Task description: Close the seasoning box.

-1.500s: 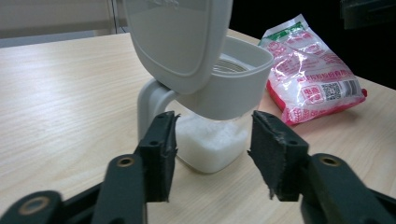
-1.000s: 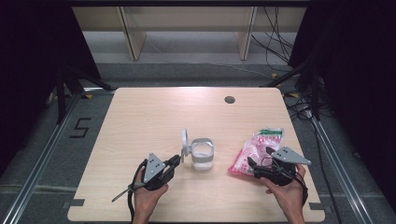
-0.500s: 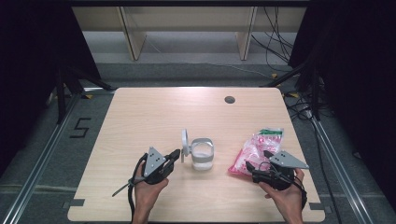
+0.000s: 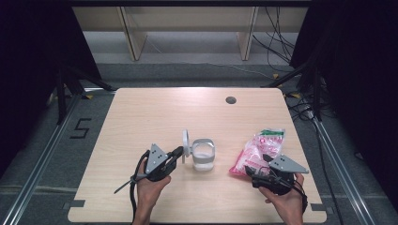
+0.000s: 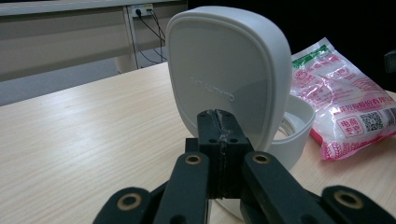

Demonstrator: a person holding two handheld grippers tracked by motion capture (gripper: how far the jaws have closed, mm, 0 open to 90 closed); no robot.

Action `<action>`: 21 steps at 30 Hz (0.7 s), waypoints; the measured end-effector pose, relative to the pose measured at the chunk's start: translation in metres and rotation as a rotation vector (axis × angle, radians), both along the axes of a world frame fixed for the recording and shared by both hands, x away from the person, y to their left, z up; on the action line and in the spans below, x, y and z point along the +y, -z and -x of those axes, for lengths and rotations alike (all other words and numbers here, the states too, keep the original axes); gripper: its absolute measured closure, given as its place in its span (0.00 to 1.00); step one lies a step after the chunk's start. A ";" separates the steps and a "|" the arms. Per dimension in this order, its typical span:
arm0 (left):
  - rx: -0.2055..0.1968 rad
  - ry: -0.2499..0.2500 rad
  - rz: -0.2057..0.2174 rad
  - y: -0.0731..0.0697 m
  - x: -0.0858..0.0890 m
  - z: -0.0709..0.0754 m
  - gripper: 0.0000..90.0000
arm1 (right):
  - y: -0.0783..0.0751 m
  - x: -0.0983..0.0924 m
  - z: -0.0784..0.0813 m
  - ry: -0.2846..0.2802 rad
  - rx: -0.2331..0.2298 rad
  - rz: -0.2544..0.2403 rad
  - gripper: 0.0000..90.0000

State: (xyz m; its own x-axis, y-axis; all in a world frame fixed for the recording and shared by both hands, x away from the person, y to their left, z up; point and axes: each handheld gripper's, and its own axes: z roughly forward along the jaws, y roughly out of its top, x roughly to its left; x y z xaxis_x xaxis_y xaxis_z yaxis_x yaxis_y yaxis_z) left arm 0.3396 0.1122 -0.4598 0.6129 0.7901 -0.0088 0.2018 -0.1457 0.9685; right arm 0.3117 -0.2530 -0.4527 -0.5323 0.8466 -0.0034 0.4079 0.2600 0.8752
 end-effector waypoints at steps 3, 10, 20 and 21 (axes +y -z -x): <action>-0.002 0.004 -0.006 0.000 -0.001 -0.001 0.99 | 0.000 0.000 0.002 0.005 -0.002 -0.004 0.25; -0.008 0.008 -0.003 -0.002 -0.006 0.000 0.99 | 0.000 0.001 0.005 -0.001 0.008 -0.018 0.25; -0.012 0.016 -0.002 -0.003 -0.010 0.000 0.99 | 0.000 0.001 0.007 -0.003 0.004 -0.009 0.25; -0.019 0.021 -0.008 -0.003 -0.010 0.000 0.99 | 0.000 0.001 0.007 -0.006 0.001 -0.003 0.25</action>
